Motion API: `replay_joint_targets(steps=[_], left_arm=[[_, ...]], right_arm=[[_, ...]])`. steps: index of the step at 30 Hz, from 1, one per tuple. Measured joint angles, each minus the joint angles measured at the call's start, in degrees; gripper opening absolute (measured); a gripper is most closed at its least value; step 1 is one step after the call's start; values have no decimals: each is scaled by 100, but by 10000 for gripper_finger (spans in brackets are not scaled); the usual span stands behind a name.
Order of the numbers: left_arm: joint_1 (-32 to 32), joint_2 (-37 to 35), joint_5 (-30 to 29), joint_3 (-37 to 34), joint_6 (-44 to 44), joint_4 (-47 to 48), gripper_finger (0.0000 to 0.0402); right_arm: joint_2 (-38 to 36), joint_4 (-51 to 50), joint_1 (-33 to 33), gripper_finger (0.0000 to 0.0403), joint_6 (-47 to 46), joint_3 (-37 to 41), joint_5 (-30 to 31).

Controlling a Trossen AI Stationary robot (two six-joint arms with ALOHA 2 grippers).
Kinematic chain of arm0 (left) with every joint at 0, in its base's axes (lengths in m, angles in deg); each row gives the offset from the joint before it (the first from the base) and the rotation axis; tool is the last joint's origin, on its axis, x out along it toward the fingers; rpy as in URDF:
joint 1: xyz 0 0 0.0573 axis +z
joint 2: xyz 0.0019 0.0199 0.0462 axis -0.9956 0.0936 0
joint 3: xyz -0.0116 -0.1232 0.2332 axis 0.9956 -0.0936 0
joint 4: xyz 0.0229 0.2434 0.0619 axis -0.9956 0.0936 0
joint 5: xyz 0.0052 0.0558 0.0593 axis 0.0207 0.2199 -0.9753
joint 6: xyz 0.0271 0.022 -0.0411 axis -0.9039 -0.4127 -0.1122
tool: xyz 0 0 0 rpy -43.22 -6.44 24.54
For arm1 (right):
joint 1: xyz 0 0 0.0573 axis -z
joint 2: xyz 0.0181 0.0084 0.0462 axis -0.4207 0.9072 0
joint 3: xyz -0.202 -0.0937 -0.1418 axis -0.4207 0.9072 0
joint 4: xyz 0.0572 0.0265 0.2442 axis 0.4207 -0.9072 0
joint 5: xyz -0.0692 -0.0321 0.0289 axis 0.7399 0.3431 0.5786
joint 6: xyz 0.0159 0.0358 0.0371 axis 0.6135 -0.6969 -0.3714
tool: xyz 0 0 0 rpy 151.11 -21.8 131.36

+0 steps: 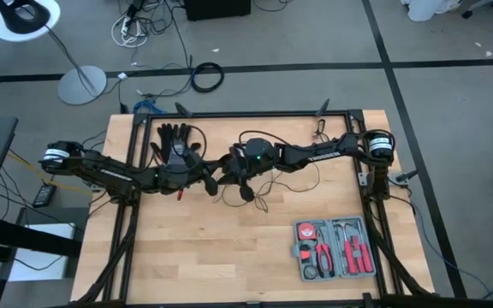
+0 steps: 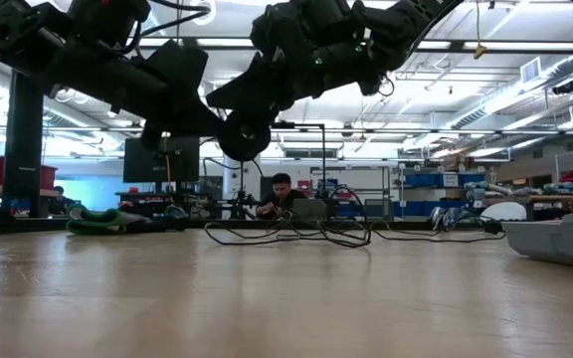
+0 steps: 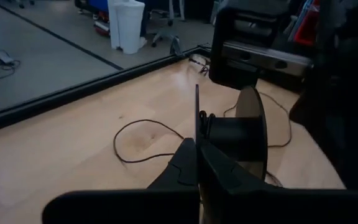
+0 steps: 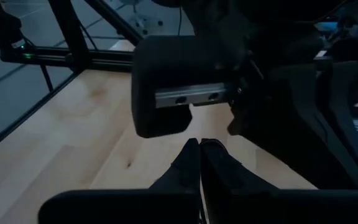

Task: Coil cords
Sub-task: Coil the black wire

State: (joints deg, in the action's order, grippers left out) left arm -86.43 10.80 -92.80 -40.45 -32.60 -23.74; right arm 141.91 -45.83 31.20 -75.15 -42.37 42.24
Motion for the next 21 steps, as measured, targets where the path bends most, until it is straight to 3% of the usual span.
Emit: replay_joint_targets(steps=[10, 17, 21], left_arm=[[20, 4, 23, -12, 342, -235, 0], [33, 4, 63, -13, 414, -490, 0], [33, 4, 61, -13, 427, -599, 0]], right_arm=[[0, -222, 4, 0, -112, -2, 60], [7, -706, -69, 0, -152, -2, 367], [7, -701, -218, 0, -106, -2, 879]])
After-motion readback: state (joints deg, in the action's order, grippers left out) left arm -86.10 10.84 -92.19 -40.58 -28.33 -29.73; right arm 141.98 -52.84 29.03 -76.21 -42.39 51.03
